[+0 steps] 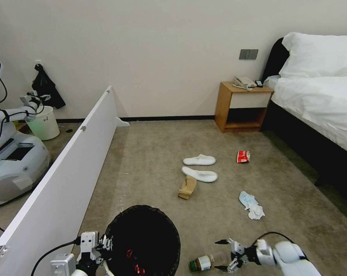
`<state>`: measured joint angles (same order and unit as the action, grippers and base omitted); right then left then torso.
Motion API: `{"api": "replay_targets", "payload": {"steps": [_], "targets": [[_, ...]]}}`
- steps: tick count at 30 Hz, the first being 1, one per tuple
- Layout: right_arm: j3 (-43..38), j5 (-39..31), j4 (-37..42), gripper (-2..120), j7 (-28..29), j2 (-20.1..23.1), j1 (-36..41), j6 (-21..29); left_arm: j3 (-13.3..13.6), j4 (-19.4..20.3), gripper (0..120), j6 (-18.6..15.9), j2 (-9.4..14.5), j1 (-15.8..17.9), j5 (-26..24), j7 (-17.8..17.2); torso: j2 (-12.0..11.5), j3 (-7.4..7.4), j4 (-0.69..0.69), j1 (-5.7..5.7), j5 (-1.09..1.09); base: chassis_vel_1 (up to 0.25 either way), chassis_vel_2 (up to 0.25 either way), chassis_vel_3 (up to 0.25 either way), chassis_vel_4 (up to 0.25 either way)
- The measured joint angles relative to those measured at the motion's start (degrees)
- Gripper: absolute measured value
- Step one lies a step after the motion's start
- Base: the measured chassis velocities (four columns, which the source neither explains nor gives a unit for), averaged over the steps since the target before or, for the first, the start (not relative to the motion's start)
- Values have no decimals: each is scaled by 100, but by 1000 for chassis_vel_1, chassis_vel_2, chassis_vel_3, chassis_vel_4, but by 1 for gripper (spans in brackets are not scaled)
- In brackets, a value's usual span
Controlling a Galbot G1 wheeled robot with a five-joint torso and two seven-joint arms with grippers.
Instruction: Pick up the trash bin, then pick up the garbage from the floor and place it into the trash bin.
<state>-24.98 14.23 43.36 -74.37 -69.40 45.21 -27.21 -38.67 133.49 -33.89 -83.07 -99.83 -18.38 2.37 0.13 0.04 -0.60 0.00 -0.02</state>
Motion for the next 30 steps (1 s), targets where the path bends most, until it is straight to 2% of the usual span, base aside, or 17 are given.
{"api": "replay_targets", "payload": {"steps": [6, 25, 26, 27, 28, 29, 30], "targets": [[237, 170, -121, 100, -81, -2, -214, 4, -3, 5, 5, 0, -22, 15, 15, -1, 0, 0, -4, 0, 1, 0, 0, 0, 0], [685, 735, -523, 100, -245, -239, -582, 39, -40, -8, 5, -4, 0, 53, -7, -3, 0, -1, -1, 0, 2, 0, 0, 0, 0], [717, 757, -532, 99, -244, -246, -588, 82, -42, -16, 5, -4, 2, 59, -12, -3, 0, -1, -1, 0, 2, 0, 0, 0, 0], [766, 814, -548, 92, -228, -251, -597, 169, -42, -23, 5, -4, 3, 65, -17, -2, 0, 0, -2, 0, 2, 0, 0, 0, 0], [766, 814, -548, 92, -228, -251, -597, 169, -42, -23, 5, -4, 3, 65, -17, -2, 0, 0, -2, 0, 2, 0, 0, 0, 0], [784, 896, -580, 85, -200, -252, -615, 228, -42, -29, 5, -4, 4, 74, -20, -2, 0, -1, -2, 0, 2, 0, 0, 0, 0], [784, 896, -580, 85, -200, -252, -615, 228, -42, -29, 5, -4, 4, 74, -20, -2, 0, -1, -2, 0, 2, 0, 0, 0, 0]]}}
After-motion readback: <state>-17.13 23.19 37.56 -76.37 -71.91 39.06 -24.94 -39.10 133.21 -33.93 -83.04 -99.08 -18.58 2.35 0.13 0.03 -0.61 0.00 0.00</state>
